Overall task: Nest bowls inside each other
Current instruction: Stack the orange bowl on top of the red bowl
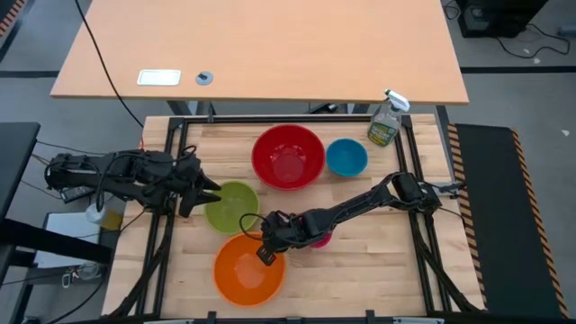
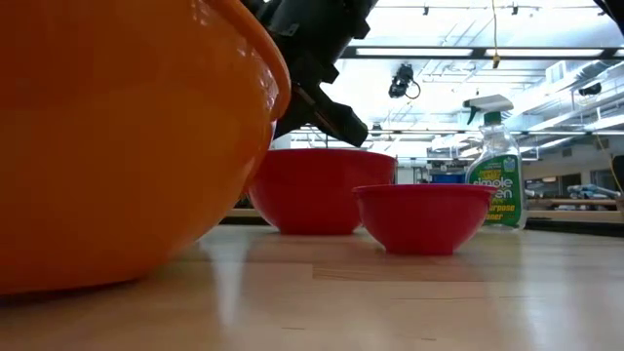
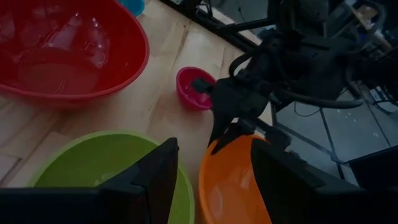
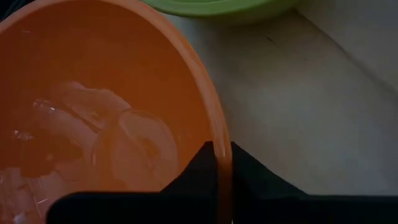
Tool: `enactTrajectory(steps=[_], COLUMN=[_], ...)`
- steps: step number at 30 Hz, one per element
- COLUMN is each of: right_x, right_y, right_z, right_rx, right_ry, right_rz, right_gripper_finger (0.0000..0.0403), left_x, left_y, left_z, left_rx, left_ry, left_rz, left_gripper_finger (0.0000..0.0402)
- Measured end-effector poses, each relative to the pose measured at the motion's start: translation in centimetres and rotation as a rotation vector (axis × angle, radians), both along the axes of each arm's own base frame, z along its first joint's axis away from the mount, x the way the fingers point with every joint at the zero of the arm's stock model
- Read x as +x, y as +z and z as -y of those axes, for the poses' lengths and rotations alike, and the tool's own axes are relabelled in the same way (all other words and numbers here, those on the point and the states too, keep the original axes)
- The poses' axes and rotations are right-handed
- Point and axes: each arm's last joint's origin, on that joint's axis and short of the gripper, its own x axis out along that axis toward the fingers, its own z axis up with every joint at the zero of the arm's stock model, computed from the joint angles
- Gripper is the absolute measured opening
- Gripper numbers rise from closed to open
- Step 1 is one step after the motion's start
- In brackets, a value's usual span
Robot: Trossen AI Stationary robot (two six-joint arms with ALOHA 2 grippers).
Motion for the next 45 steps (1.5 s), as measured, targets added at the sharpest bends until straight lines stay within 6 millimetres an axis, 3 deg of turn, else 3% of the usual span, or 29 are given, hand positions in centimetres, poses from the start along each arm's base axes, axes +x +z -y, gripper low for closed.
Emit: enactTrajectory(steps=[15, 23, 30, 33, 40, 45], right_x=[0.8, -1.9, -5.1, -6.4, -9.8, -11.7], right_y=[2.7, 8.1, 13.2, 14.4, 15.2, 13.8], right_z=[1.0, 3.7, 8.6, 11.4, 18.8, 23.9], right_rx=[0.119, 0.058, -0.078, -0.11, -0.169, -0.158], right_ry=[0.056, 0.04, -0.044, -0.066, -0.124, -0.174], right_rz=[0.025, 0.005, 0.015, 0.027, 0.001, -0.021], right_gripper_finger=[0.0023, 0.0023, 0.003, 0.0027, 0.0028, 0.0028], left_x=[-0.4, 0.2, 0.5, 0.5, 0.8, 0.9], left_y=[1.4, 1.2, 1.7, 1.9, 1.7, 1.7], left_z=[0.0, 0.2, 0.3, 0.2, -0.2, -0.6], left_rx=[0.143, 0.167, 0.147, 0.153, 0.191, 0.221], left_ry=[-0.068, -0.1, -0.067, -0.027, 0.123, 0.237], left_rz=[0.17, 0.268, 0.34, 0.361, 0.336, 0.324], left_gripper_finger=[0.0205, 0.0205, 0.0205, 0.0205, 0.0205, 0.0205])
